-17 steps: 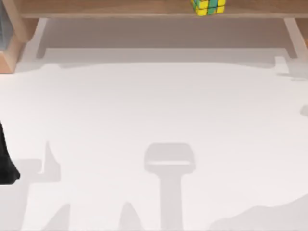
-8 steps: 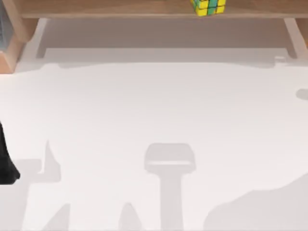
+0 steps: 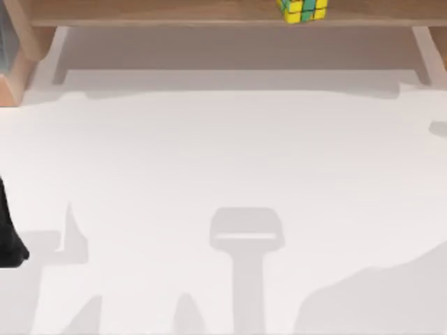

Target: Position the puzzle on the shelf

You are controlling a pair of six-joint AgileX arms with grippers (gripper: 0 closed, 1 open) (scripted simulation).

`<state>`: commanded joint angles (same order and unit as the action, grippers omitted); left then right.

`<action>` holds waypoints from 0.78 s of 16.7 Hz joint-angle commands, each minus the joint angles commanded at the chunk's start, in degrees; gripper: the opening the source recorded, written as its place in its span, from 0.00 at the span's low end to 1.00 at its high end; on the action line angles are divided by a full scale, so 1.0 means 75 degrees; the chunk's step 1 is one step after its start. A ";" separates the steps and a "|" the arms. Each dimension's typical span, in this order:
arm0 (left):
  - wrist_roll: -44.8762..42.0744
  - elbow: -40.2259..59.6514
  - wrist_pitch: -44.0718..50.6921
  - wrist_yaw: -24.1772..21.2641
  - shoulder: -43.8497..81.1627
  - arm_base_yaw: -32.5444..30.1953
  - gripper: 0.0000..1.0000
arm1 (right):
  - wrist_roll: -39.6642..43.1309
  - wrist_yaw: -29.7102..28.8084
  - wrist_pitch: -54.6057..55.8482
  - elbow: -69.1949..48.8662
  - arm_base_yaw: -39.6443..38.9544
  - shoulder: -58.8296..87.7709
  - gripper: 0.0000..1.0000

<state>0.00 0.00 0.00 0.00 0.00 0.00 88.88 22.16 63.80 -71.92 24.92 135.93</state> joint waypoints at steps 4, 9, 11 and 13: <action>0.0000 0.0000 0.0000 0.0000 0.0000 0.0000 1.00 | 0.0000 0.0000 0.0000 0.0000 0.0000 0.0000 0.38; 0.0000 0.0000 0.0000 0.0000 0.0000 0.0000 1.00 | 0.0000 0.0000 0.0000 0.0000 0.0000 0.0000 0.75; 0.0000 0.0000 0.0000 0.0000 0.0000 0.0000 1.00 | 0.0000 0.0000 0.0000 0.0000 0.0000 0.0000 0.90; 0.0000 0.0000 0.0000 0.0000 0.0000 0.0000 1.00 | 0.0000 0.0000 0.0000 0.0000 0.0000 0.0000 1.00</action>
<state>0.00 0.00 0.00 0.00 0.00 0.00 88.88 22.16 63.80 -71.92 24.92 135.93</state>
